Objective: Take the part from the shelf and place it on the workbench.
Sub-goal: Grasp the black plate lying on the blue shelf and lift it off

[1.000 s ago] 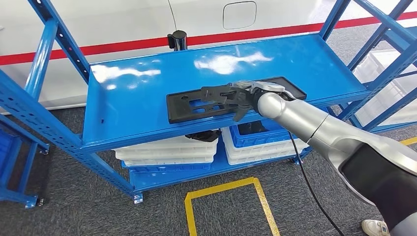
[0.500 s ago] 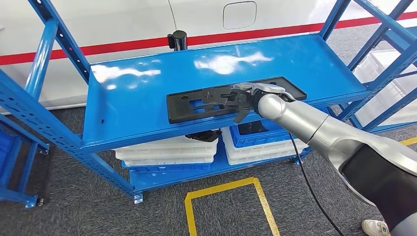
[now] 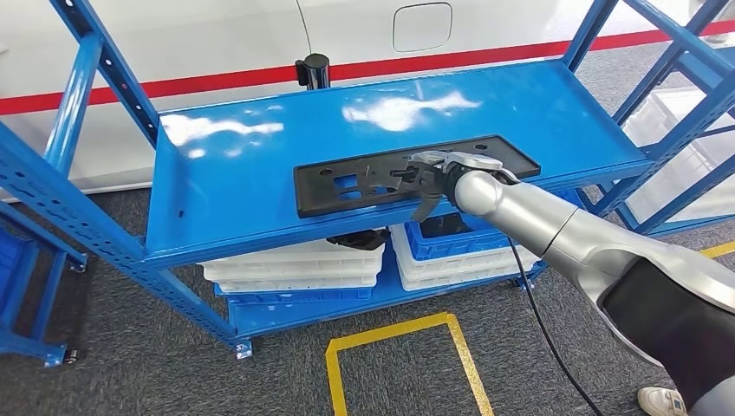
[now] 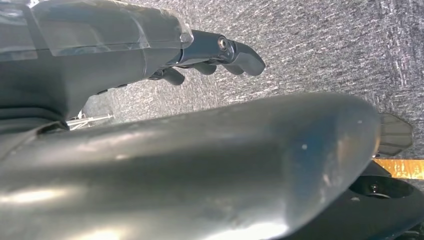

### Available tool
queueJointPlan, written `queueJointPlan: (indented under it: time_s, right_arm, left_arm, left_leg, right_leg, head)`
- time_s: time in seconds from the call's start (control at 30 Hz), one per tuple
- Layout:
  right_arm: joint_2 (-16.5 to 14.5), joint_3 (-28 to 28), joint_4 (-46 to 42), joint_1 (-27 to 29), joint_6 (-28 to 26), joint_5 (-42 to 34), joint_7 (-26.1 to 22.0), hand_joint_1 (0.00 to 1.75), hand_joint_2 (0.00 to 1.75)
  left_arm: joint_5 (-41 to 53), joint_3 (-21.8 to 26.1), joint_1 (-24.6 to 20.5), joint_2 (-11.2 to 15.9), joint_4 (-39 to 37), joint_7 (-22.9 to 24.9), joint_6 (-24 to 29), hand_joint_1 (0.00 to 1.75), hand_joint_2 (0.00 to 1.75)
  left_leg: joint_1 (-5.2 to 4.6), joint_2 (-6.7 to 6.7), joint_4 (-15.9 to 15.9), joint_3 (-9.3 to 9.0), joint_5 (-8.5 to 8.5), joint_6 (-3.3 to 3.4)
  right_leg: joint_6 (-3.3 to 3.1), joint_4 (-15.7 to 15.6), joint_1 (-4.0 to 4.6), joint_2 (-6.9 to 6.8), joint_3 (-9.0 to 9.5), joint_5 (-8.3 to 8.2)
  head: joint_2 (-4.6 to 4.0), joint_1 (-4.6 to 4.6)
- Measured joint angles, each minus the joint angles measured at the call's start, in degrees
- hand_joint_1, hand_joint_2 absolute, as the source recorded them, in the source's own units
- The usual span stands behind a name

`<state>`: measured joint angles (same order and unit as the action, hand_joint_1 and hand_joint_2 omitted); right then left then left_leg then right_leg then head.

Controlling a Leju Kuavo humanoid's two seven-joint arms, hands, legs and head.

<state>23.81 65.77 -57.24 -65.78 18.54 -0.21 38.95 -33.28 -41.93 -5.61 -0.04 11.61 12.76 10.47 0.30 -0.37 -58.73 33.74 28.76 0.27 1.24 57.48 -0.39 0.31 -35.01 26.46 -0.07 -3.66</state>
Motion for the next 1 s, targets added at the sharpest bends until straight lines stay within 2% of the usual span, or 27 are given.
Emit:
queueJointPlan:
  time_s: [1.0]
  right_arm:
    - [0.65, 0.07, -0.02, 0.99, -0.65, -0.61, 0.00, 0.00, 1.75]
  left_arm:
    - [-0.50, -1.17, -0.02, 0.00, 0.00, 0.11, 0.00, 0.00, 0.00]
  left_leg:
    - [0.00, 0.03, 0.00, -0.01, 0.00, 0.00]
  right_leg:
    - [0.00, 0.00, 0.00, -0.01, 0.02, 0.00]
  head:
    - [0.00, 0.01]
